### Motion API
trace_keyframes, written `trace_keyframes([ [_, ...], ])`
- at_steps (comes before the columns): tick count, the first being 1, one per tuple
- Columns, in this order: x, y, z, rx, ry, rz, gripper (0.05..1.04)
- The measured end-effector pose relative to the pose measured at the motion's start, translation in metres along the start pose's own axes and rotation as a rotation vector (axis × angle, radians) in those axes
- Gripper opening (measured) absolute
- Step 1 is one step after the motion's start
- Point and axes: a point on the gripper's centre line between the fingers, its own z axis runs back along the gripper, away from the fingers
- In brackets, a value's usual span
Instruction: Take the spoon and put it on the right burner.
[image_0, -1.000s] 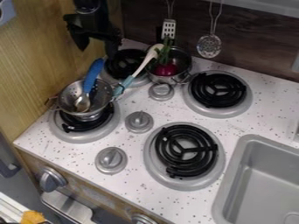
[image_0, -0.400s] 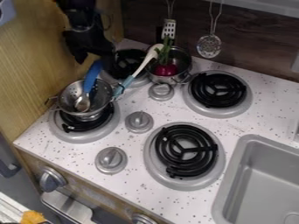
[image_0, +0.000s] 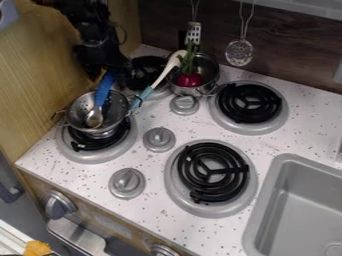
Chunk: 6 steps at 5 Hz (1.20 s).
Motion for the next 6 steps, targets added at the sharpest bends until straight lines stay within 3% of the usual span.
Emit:
trace_keyframes([
  [1,-0.0009,0.002,-0.0039,-0.002,0.007,0.017,0.945],
  [2,0.0005,0.0037,-0.002,0.005,0.019,0.04,0.66],
  [3,0.0,0.0054,-0.002,0.016,0.022,0.06,0.442],
  [4,0.0011,0.007,-0.0019,0.026,0.015,0.07,0.435],
  [6,-0.0041,0.0042,-0.0016,0.045,0.059,0.07,0.435],
])
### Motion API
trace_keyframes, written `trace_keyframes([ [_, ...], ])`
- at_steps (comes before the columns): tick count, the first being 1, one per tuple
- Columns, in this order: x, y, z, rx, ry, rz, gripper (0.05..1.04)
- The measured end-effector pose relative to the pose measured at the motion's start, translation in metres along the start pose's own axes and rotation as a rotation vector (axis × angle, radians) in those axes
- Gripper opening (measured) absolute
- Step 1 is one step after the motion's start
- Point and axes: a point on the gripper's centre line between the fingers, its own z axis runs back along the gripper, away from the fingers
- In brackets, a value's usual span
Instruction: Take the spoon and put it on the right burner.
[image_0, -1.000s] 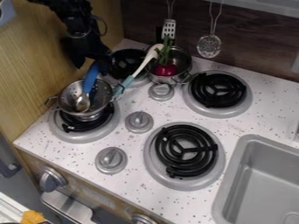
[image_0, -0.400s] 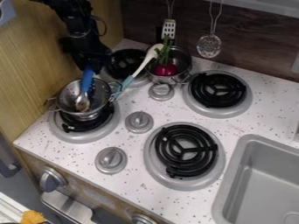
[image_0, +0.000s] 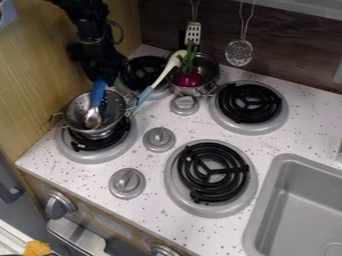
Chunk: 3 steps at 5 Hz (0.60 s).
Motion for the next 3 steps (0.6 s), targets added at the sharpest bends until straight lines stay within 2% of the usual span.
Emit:
trace_keyframes([
  [1,0.001,-0.004,0.006,-0.009,0.043,-0.011,0.435],
  [2,0.009,-0.005,0.02,0.025,0.015,-0.017,0.435],
  [3,0.015,-0.006,0.024,0.054,0.012,-0.034,0.435],
])
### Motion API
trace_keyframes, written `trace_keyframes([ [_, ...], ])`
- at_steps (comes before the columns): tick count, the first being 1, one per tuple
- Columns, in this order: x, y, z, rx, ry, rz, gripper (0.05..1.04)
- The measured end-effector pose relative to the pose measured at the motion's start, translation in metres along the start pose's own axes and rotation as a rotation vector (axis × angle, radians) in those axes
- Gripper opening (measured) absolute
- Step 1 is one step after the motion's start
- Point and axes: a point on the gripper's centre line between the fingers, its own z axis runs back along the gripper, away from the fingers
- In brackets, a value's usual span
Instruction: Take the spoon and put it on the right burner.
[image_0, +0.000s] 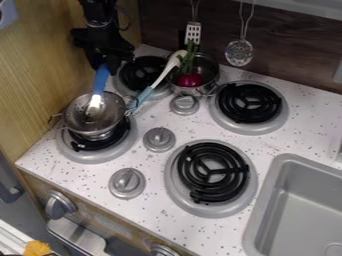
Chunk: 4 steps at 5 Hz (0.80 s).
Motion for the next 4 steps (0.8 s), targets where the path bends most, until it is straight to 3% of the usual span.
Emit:
trace_keyframes([
  [2,0.022,-0.027,0.029,0.005,-0.018,-0.054,0.435],
  [3,0.026,-0.049,0.043,0.011,0.026,-0.1,0.435],
  [4,0.024,-0.075,0.059,0.014,0.034,-0.068,0.435],
])
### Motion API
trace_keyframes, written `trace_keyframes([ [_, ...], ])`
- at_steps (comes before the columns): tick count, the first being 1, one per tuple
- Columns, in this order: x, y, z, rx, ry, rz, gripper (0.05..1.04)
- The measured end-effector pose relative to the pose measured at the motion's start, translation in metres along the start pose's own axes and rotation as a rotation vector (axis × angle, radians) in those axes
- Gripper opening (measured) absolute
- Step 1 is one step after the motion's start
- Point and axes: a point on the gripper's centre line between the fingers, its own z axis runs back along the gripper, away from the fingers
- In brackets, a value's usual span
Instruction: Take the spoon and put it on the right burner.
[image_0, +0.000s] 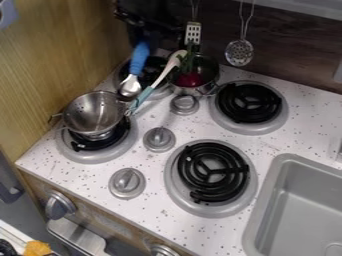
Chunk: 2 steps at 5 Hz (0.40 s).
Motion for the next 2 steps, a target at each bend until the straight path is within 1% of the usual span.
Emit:
trace_keyframes([
  [1,-0.001,-0.037,0.004,-0.038,-0.017,0.038,0.435],
  [2,0.0,-0.06,0.007,-0.071,-0.042,0.075,0.435],
])
